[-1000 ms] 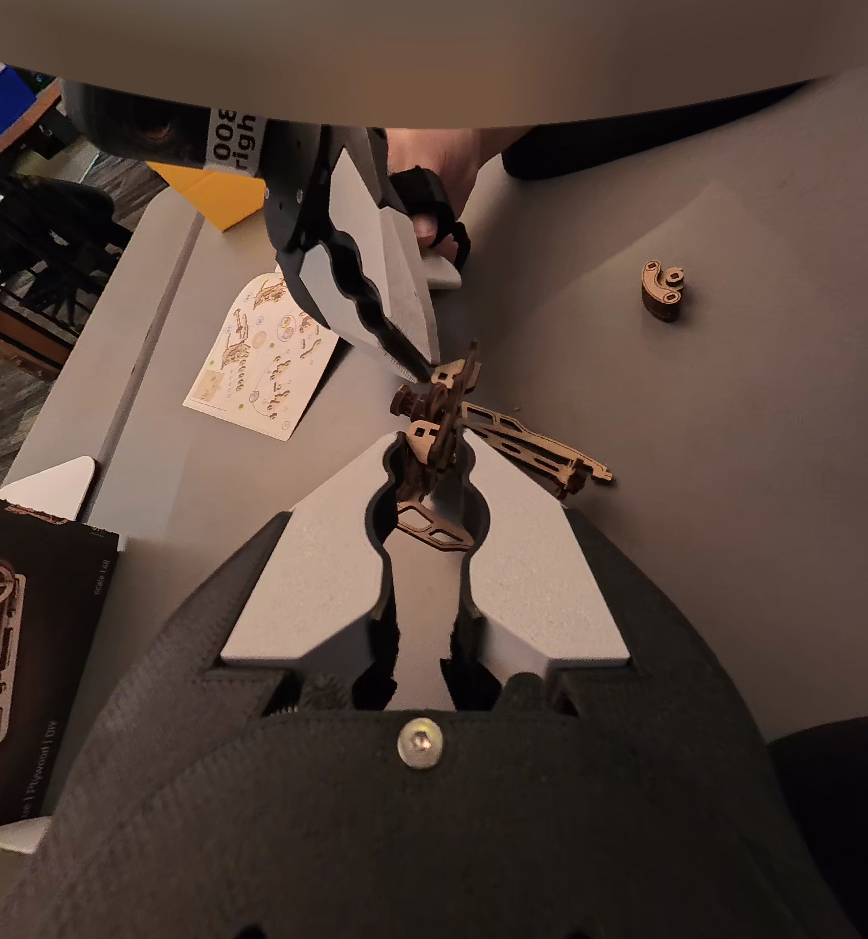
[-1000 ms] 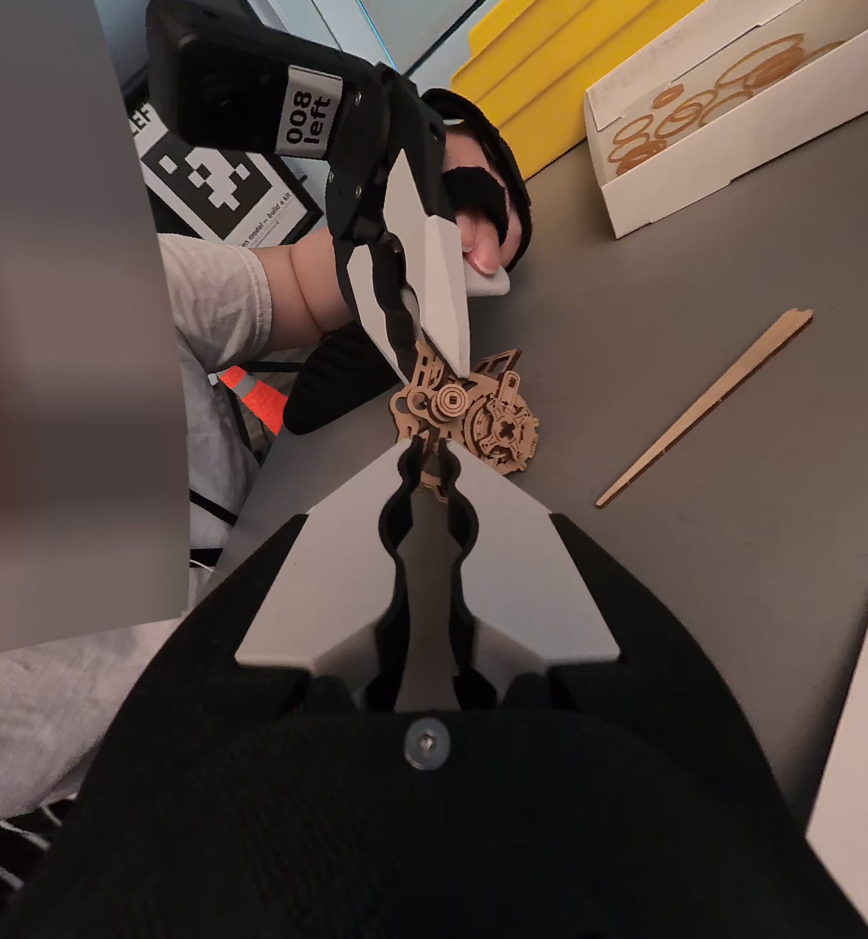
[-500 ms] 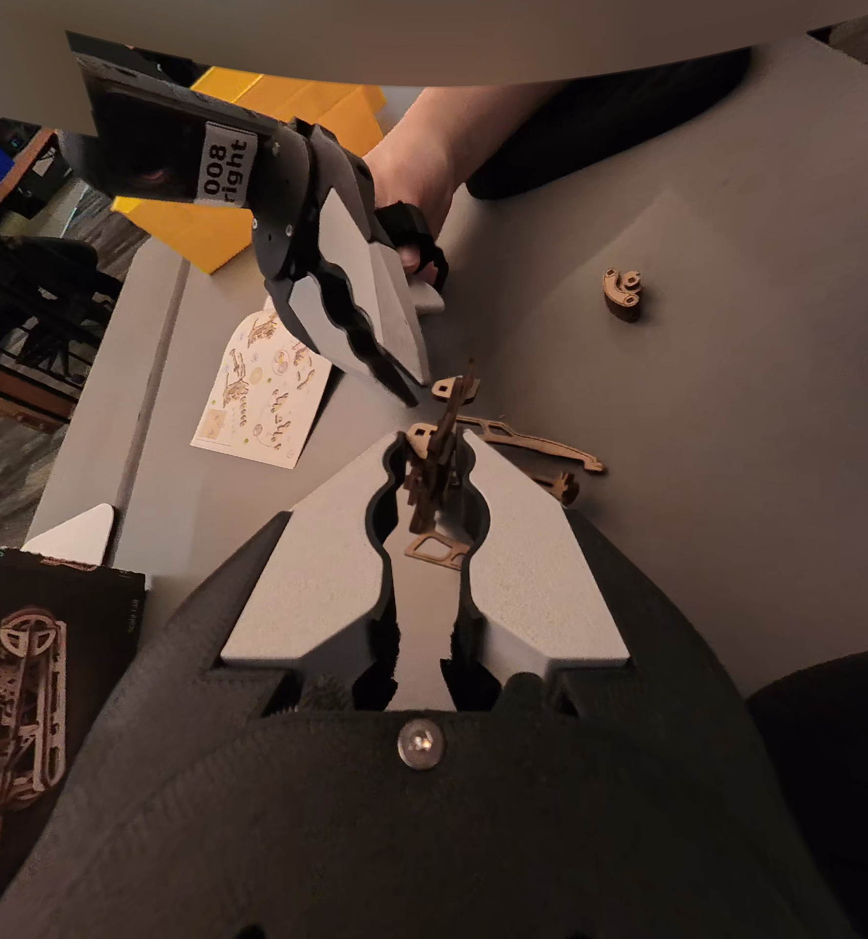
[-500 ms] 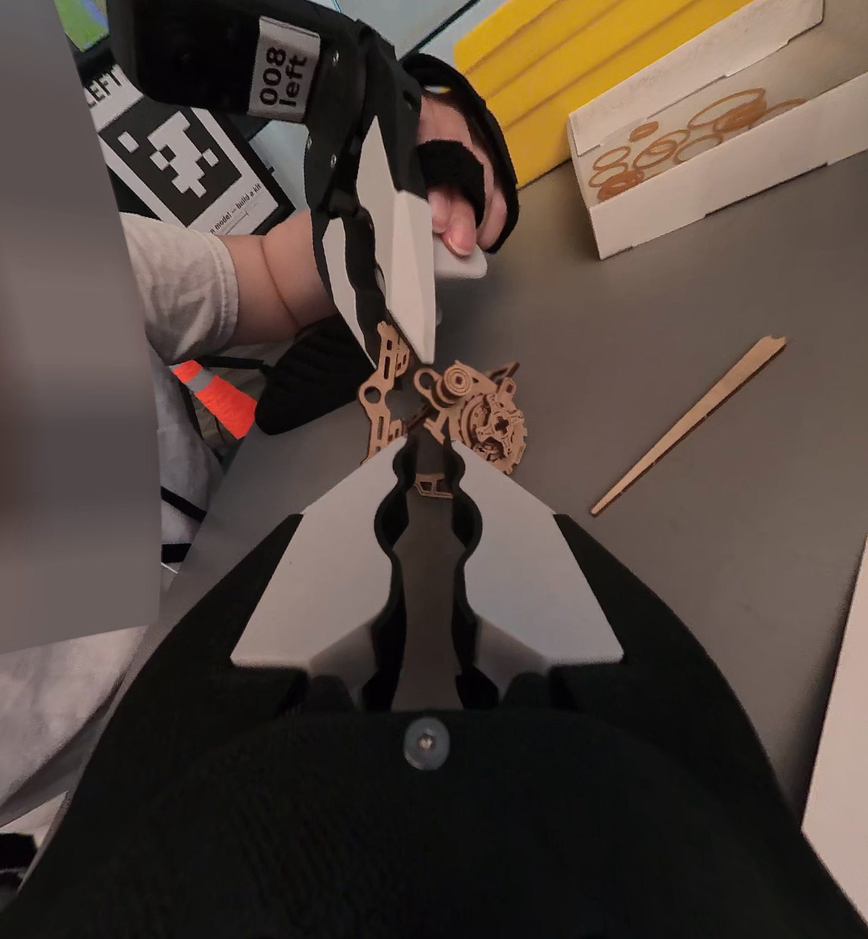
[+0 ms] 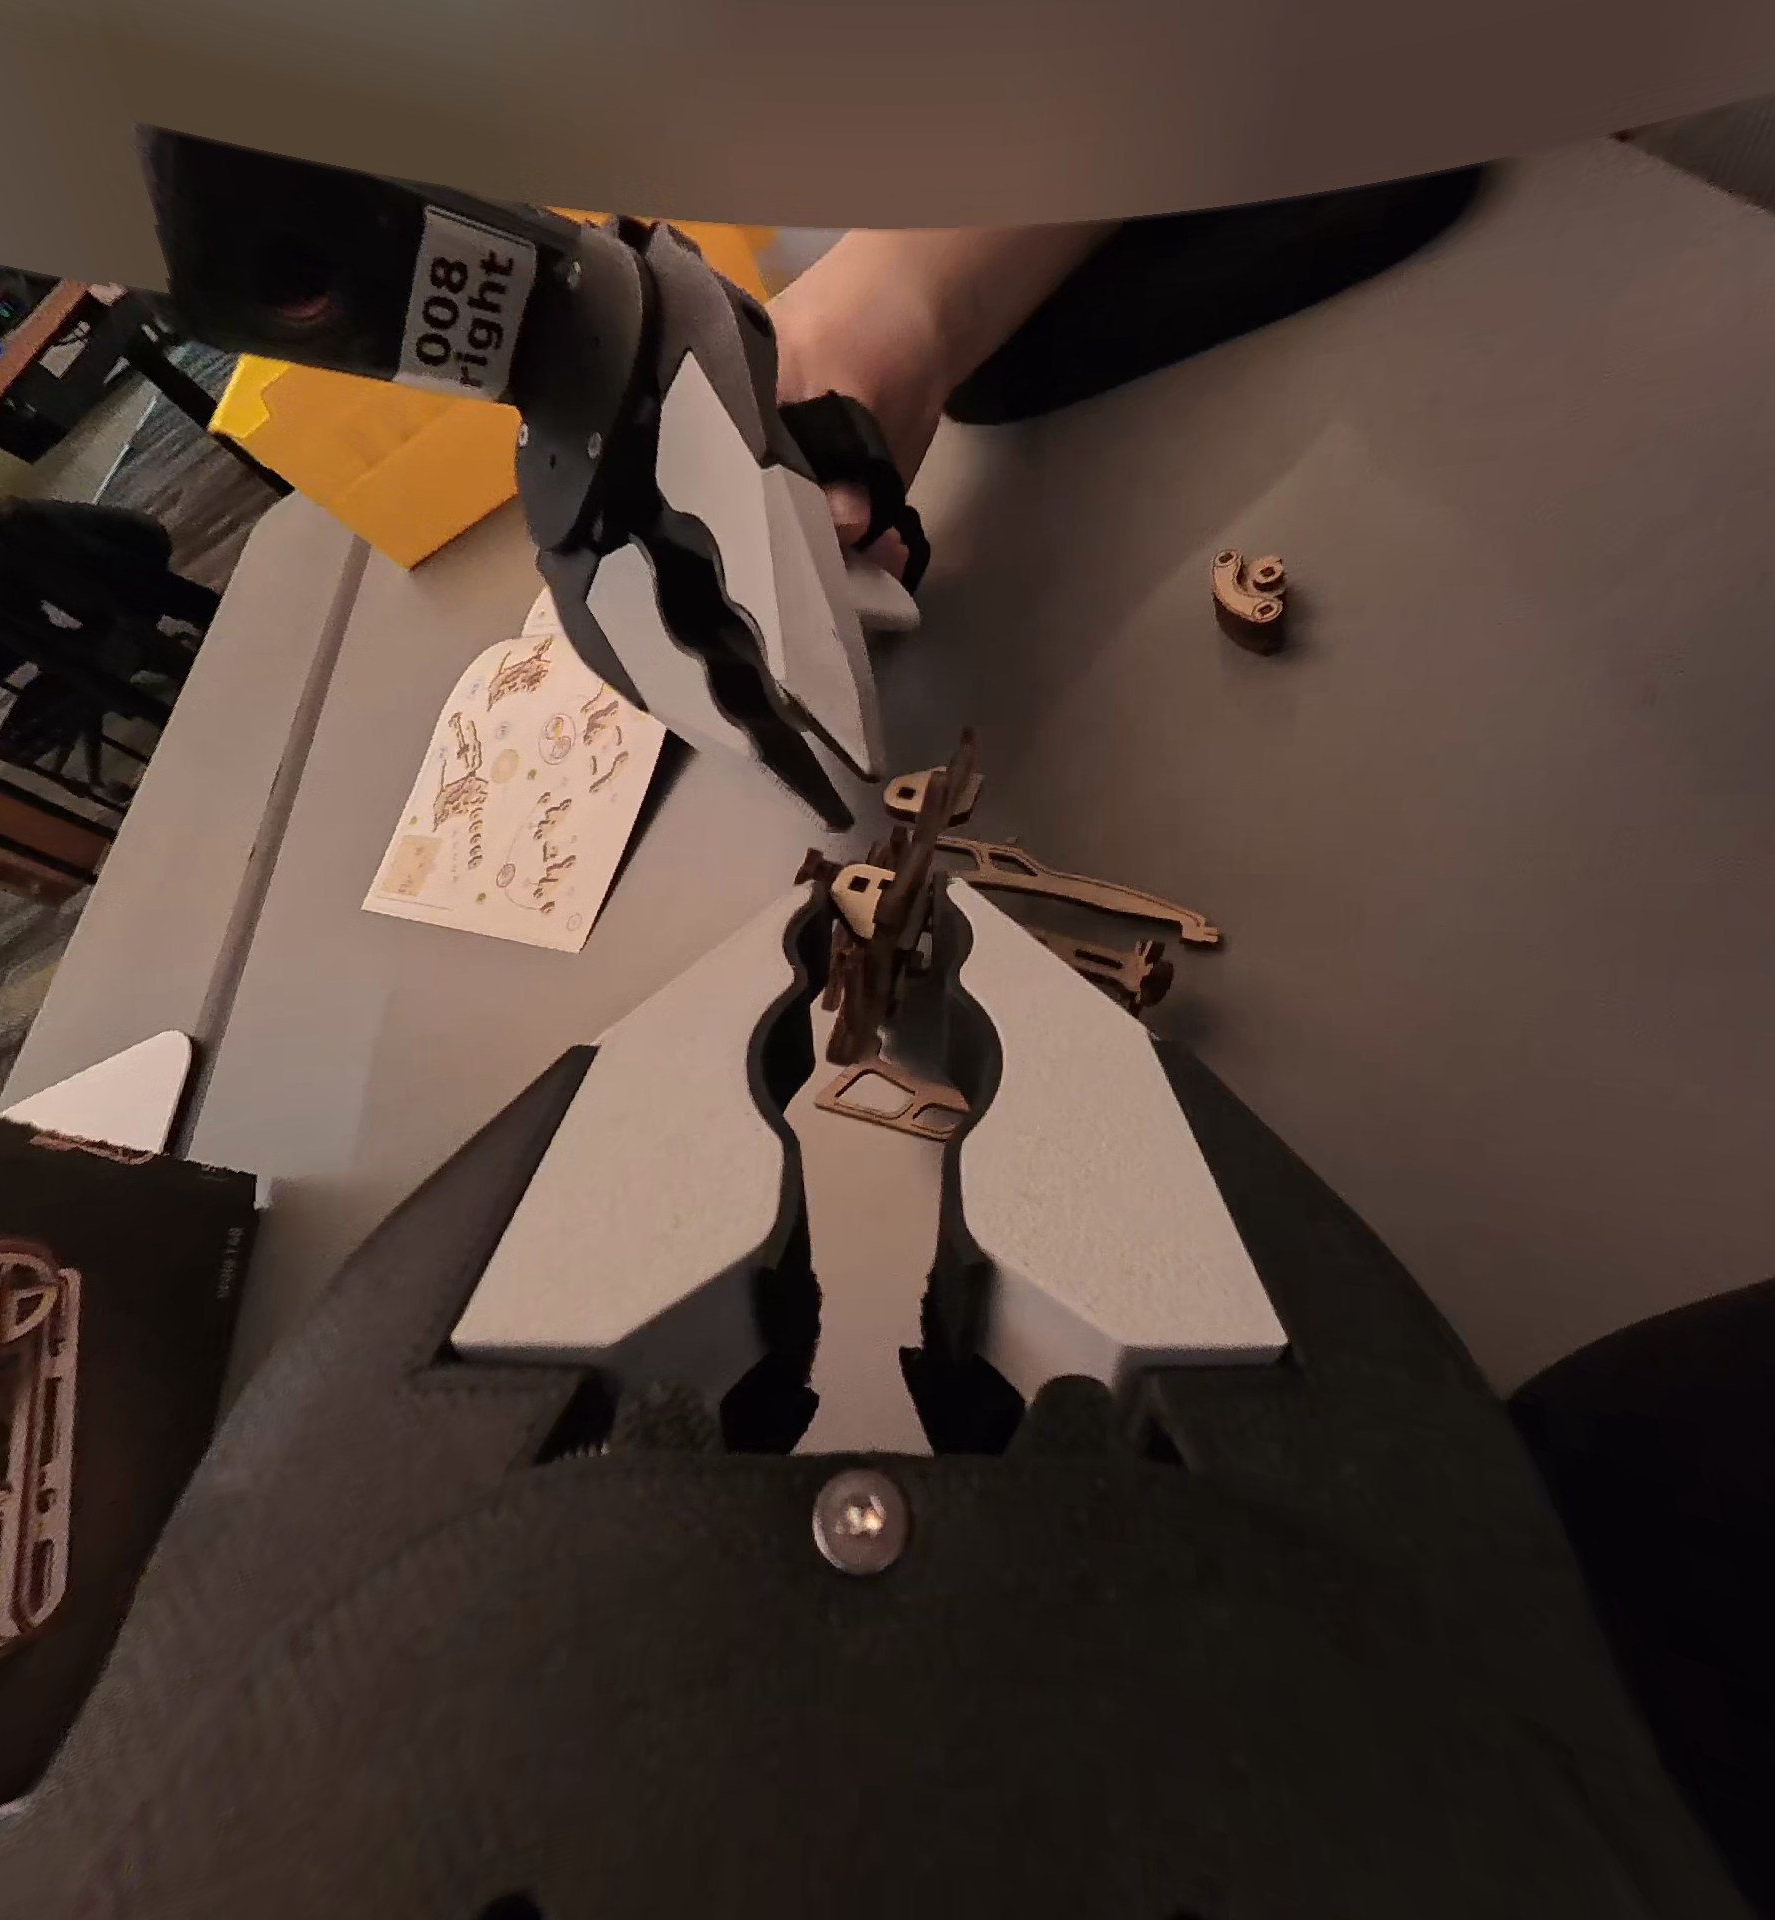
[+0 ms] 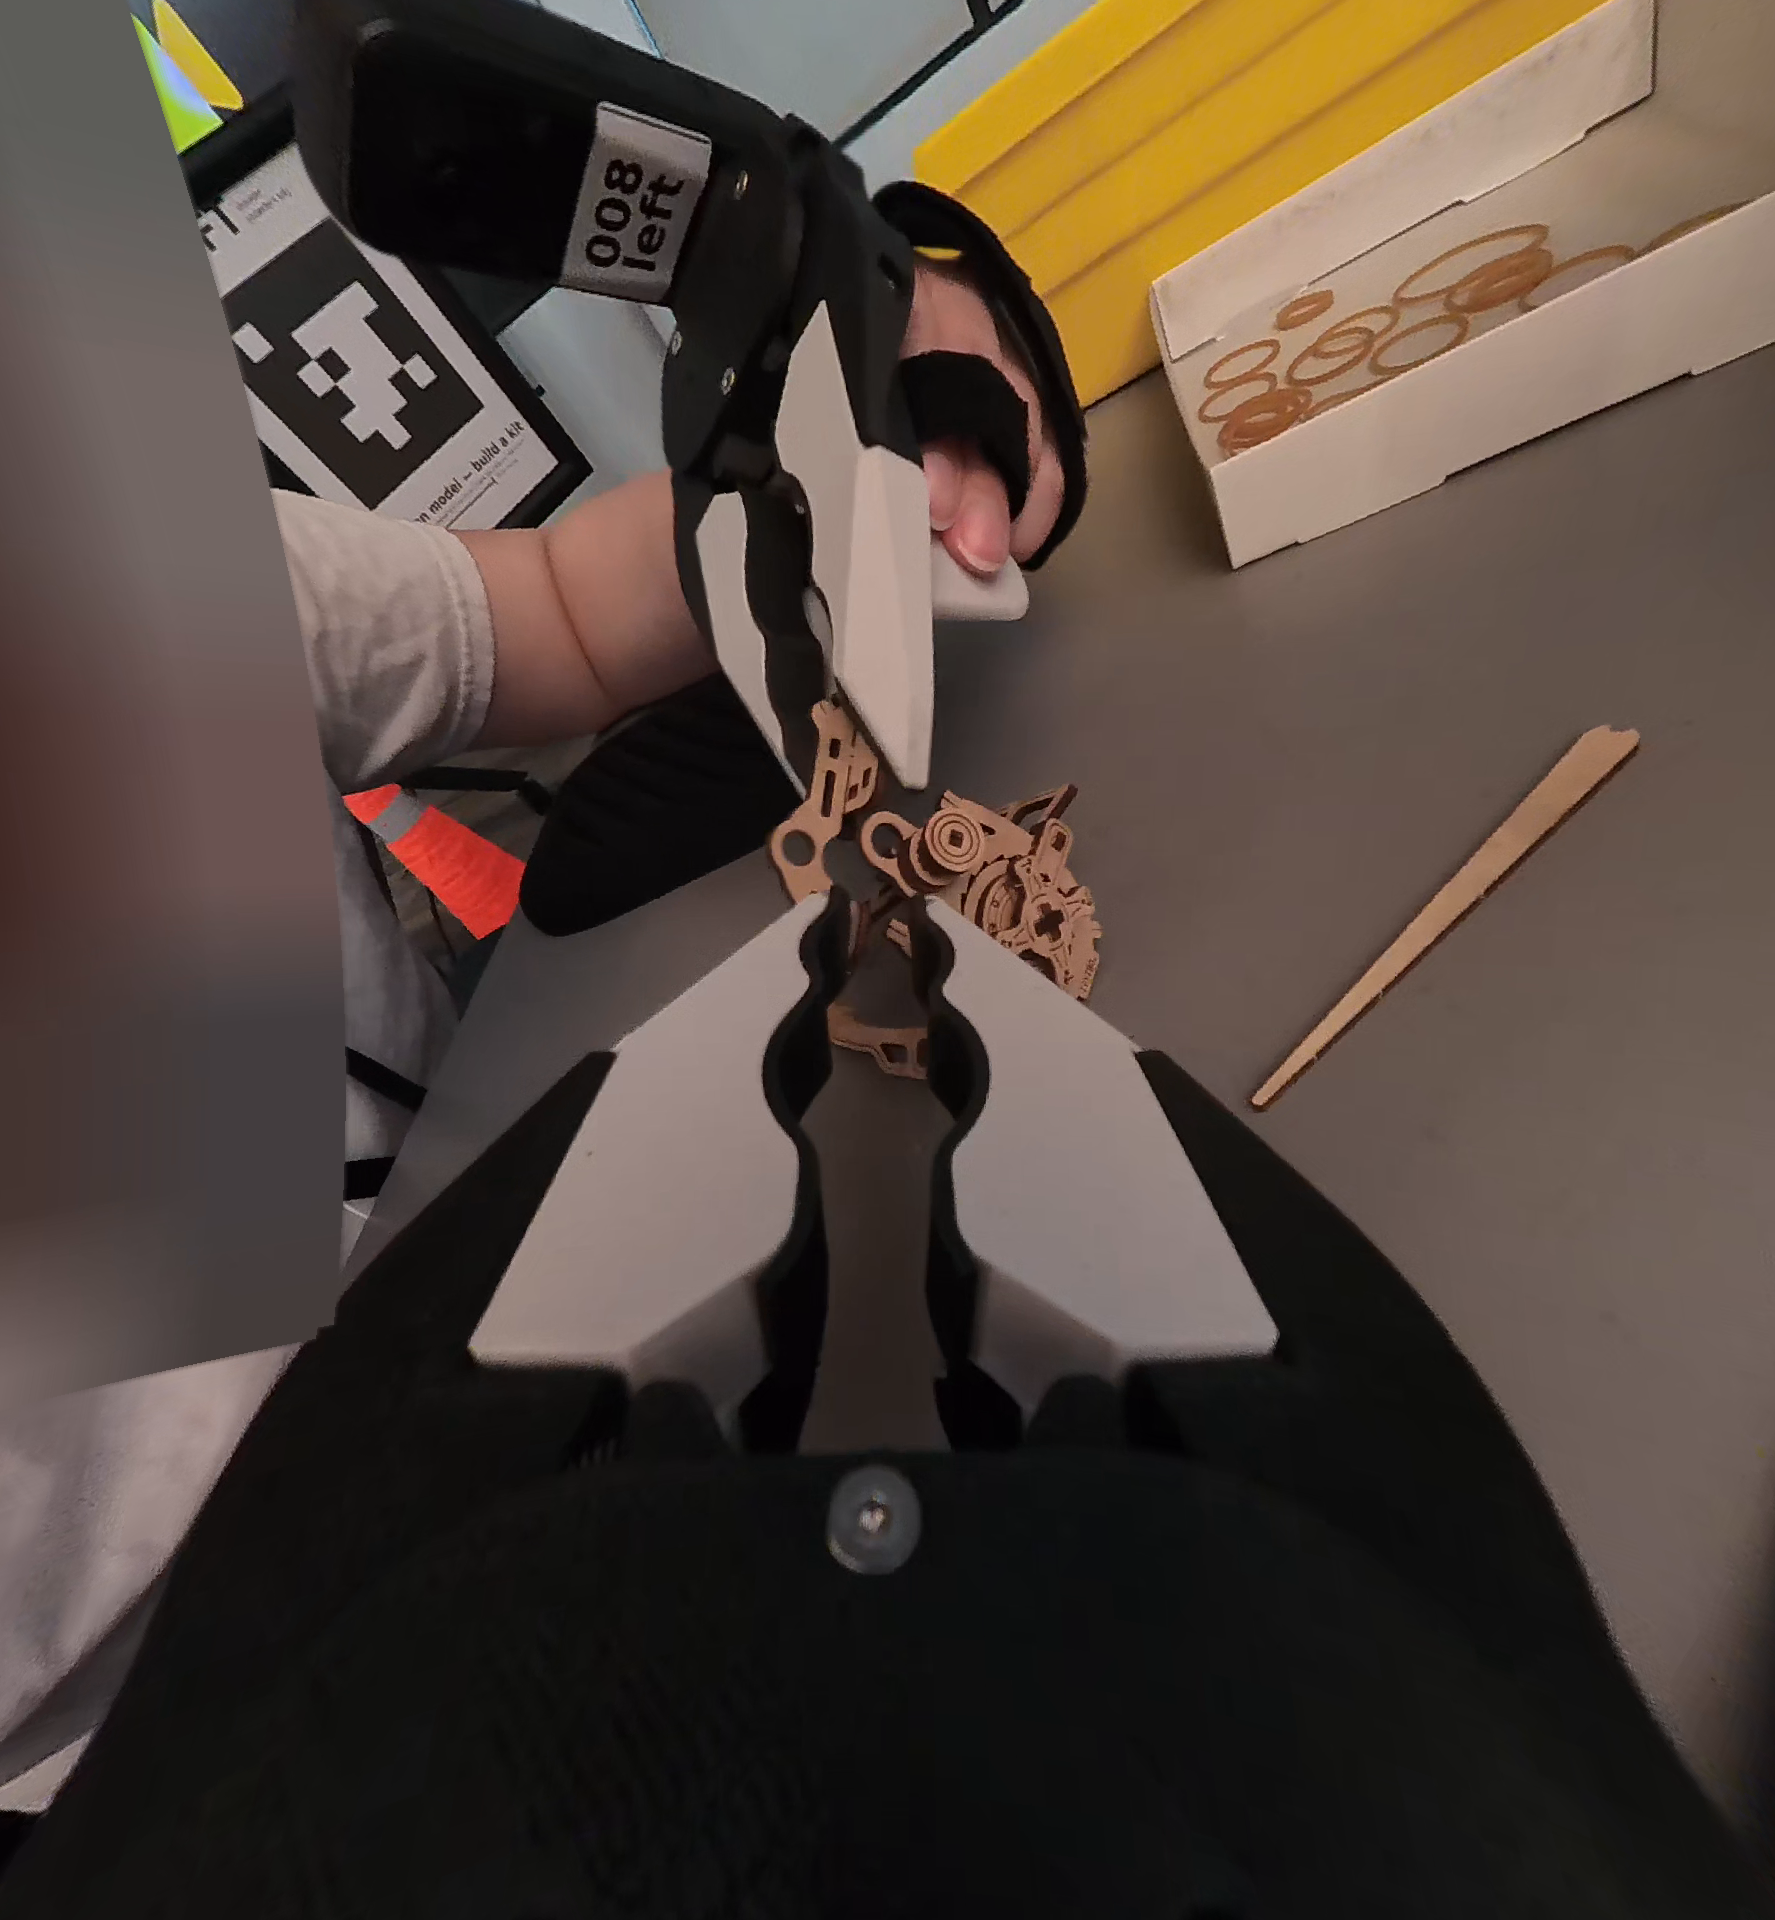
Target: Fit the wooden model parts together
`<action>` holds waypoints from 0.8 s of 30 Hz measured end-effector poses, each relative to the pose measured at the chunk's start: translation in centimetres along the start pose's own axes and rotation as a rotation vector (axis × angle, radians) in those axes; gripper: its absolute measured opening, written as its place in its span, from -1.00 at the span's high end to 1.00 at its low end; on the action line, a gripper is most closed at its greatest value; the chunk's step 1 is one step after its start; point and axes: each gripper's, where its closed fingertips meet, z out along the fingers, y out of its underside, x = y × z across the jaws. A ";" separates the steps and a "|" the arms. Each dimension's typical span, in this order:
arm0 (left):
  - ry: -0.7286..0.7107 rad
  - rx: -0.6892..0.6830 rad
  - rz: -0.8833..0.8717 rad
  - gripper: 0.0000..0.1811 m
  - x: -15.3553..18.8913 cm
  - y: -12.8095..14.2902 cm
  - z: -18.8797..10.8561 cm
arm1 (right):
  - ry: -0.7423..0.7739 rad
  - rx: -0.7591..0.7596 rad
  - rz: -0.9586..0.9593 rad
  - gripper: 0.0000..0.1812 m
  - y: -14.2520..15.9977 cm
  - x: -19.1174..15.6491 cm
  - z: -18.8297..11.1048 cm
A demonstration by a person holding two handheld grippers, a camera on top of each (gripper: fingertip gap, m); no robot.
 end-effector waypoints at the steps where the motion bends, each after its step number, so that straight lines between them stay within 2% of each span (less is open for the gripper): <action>1: -0.007 0.000 -0.001 0.82 -0.1 0.2 -0.1 | 0.006 0.000 0.001 0.90 0.0 0.0 0.1; 24: -0.013 0.045 -0.072 0.82 -0.6 1.0 -0.3 | -0.009 -0.007 0.033 0.90 0.0 0.6 0.6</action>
